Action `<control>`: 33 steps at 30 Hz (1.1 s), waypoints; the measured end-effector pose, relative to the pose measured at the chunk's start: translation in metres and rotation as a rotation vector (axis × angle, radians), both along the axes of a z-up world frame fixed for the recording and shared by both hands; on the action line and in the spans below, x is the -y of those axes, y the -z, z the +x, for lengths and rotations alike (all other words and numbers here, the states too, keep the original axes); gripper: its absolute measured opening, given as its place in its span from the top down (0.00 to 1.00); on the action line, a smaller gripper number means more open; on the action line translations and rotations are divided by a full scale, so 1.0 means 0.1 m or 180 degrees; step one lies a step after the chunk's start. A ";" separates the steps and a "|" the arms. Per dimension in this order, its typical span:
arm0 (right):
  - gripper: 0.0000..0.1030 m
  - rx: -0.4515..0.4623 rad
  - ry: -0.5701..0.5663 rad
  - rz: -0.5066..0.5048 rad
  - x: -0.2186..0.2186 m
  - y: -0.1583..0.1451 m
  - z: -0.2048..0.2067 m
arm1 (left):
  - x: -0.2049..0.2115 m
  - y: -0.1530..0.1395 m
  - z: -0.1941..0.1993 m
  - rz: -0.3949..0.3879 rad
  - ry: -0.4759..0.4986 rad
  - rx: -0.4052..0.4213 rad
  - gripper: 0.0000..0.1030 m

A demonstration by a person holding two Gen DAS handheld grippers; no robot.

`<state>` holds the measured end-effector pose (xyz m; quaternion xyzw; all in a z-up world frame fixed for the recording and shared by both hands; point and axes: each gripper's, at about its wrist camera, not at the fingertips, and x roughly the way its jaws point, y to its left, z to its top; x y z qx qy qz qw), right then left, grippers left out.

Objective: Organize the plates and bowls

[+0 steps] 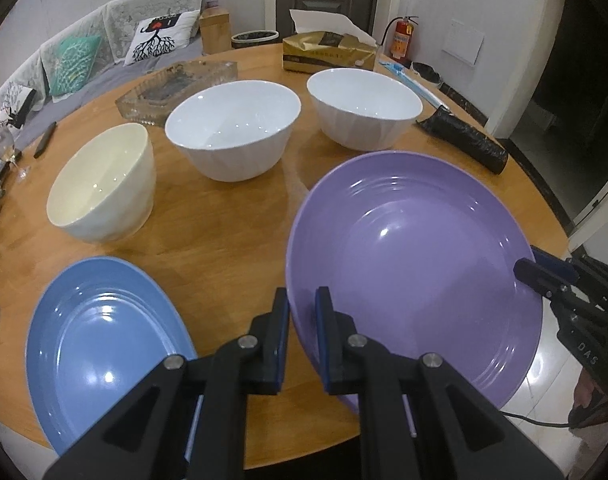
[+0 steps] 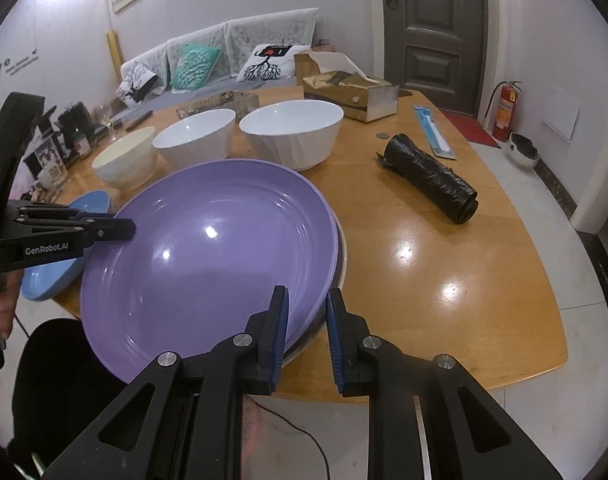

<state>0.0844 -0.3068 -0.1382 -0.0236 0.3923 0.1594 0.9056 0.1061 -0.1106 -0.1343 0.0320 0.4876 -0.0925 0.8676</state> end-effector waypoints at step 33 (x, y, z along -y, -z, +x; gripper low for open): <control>0.80 -0.0225 0.0074 -0.0309 -0.10 -0.05 0.10 | -0.28 -0.19 -0.07 -0.0092 0.0019 0.0093 0.79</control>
